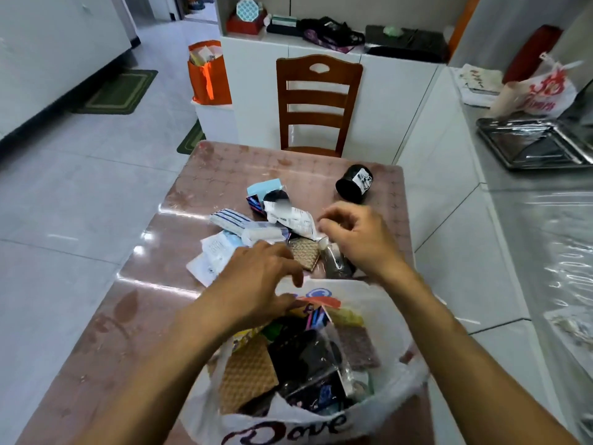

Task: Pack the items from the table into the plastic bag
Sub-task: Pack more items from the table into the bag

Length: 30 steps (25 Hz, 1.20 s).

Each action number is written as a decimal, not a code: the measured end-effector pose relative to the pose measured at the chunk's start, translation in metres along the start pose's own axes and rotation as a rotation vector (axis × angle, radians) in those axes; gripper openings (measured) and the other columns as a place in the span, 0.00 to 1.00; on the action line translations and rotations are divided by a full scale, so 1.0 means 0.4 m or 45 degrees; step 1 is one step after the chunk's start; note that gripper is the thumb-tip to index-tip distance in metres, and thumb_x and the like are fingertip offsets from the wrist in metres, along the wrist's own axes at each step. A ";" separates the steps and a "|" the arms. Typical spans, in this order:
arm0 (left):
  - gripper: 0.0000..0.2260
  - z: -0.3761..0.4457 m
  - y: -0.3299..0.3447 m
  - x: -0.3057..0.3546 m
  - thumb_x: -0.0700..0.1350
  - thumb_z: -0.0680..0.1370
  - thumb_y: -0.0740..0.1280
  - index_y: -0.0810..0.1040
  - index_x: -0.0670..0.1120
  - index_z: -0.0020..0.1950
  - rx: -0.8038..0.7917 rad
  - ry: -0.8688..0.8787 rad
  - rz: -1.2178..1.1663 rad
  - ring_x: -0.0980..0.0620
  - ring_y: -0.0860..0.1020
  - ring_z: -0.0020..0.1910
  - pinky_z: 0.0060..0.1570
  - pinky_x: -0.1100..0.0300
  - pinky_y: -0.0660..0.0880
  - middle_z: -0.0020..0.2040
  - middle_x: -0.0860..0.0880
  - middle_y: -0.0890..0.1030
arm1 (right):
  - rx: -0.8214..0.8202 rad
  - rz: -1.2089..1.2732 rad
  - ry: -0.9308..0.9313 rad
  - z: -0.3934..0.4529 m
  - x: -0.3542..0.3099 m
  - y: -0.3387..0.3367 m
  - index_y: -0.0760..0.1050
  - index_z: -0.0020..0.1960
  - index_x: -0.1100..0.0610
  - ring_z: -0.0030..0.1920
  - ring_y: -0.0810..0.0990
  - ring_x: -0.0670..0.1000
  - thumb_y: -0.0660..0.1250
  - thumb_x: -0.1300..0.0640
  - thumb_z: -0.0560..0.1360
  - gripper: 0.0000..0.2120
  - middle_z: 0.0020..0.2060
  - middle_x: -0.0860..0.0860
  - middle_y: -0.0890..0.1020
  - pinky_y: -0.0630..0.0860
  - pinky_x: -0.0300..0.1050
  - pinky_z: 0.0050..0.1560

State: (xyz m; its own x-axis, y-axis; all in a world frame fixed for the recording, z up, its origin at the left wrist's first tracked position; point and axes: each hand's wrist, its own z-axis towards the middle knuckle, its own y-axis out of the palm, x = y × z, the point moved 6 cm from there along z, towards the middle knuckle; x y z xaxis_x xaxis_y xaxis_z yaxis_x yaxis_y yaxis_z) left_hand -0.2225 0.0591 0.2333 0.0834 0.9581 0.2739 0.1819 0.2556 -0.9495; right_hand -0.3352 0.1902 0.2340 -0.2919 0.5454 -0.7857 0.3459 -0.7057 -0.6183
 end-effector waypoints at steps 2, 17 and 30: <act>0.11 0.099 0.105 0.030 0.59 0.73 0.68 0.80 0.57 0.53 -0.295 0.129 0.139 0.48 0.71 0.63 0.55 0.52 0.71 0.63 0.51 0.74 | 0.084 -0.279 0.227 0.136 0.187 -0.024 0.80 0.51 0.51 0.47 0.81 0.49 0.68 0.53 0.71 0.10 0.47 0.48 0.84 0.78 0.44 0.47; 0.23 0.176 0.236 0.019 0.43 0.76 0.65 0.70 0.54 0.71 -0.287 0.217 -0.028 0.45 0.72 0.65 0.60 0.49 0.73 0.72 0.50 0.69 | 0.366 0.450 0.733 0.004 0.390 -0.091 0.60 0.65 0.50 0.49 0.80 0.54 0.72 0.50 0.67 0.31 0.57 0.54 0.78 0.82 0.56 0.48; 0.10 0.217 0.229 0.028 0.34 0.72 0.67 0.83 0.42 0.50 -0.233 0.311 -0.096 0.42 0.81 0.46 0.40 0.60 0.69 0.46 0.42 0.84 | 0.088 -0.037 0.617 -0.431 0.224 0.063 0.59 0.65 0.39 0.54 0.78 0.50 0.72 0.46 0.63 0.35 0.58 0.46 0.76 0.79 0.48 0.49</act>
State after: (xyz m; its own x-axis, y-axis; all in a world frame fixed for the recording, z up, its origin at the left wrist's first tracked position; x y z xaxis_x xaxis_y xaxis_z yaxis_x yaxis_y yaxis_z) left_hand -0.2898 0.1043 0.1363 0.2916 0.8725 0.3921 0.3683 0.2759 -0.8878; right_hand -0.1989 0.2992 0.1449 0.1539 0.7013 -0.6961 0.2791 -0.7066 -0.6502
